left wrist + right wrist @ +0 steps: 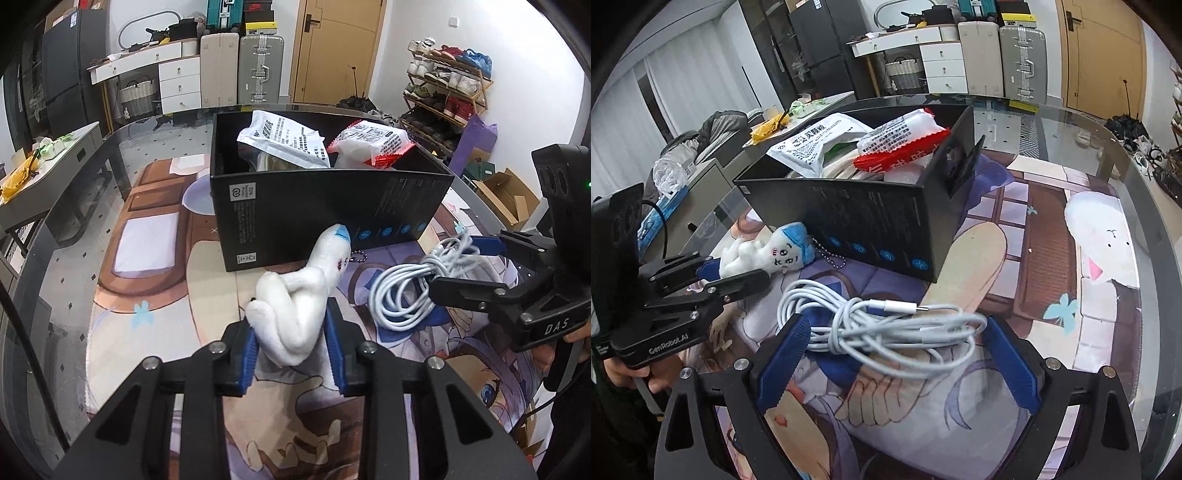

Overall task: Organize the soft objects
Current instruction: 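Carry the plush toy with the left tool while the right tool carries the cable over the box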

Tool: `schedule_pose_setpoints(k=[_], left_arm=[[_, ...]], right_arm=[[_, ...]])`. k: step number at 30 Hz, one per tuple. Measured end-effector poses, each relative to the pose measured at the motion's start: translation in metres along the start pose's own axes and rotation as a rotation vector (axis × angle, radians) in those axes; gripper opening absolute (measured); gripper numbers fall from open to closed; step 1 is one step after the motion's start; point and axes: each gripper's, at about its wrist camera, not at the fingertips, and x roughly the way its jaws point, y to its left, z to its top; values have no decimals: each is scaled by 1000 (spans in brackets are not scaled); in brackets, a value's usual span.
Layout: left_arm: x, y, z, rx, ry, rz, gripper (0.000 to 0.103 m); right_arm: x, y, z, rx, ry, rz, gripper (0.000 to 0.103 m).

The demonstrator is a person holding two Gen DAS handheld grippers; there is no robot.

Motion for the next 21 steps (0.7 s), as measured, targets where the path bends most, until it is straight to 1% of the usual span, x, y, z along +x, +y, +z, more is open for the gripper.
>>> schedule_pose_setpoints(k=[1, 2, 3, 4, 5, 6, 7, 8, 9, 11, 21], left_arm=[[0, 0, 0, 0, -2, 0, 31], [-1, 0, 0, 0, -4, 0, 31], [-1, 0, 0, -1, -6, 0, 31], [-2, 1, -1, -1, -9, 0, 31], [-3, 2, -1, -2, -11, 1, 31], [-3, 2, -1, -3, -14, 1, 31], [-4, 2, -1, -4, -18, 2, 31], [-5, 2, -1, -6, -23, 4, 30], [-7, 3, -1, -7, -27, 4, 30], [-8, 3, 0, -13, -33, 2, 30], [-23, 4, -7, -13, -71, -3, 27]], right_arm=[[1, 1, 1, 1, 0, -8, 90], [1, 2, 2, 2, -3, -13, 84], [0, 2, 3, 8, -2, -6, 80], [-1, 2, 3, 8, -3, 0, 78], [-2, 2, 3, 8, -5, 12, 74], [-4, 0, 3, 16, -8, 25, 68], [-5, -1, 4, 20, -11, 42, 58], [-7, -2, 4, 21, -19, 50, 56], [-9, -1, 5, 12, -22, 33, 56], [-12, 0, 5, -1, -26, 38, 56], [-35, -7, 6, -15, -71, 30, 56]])
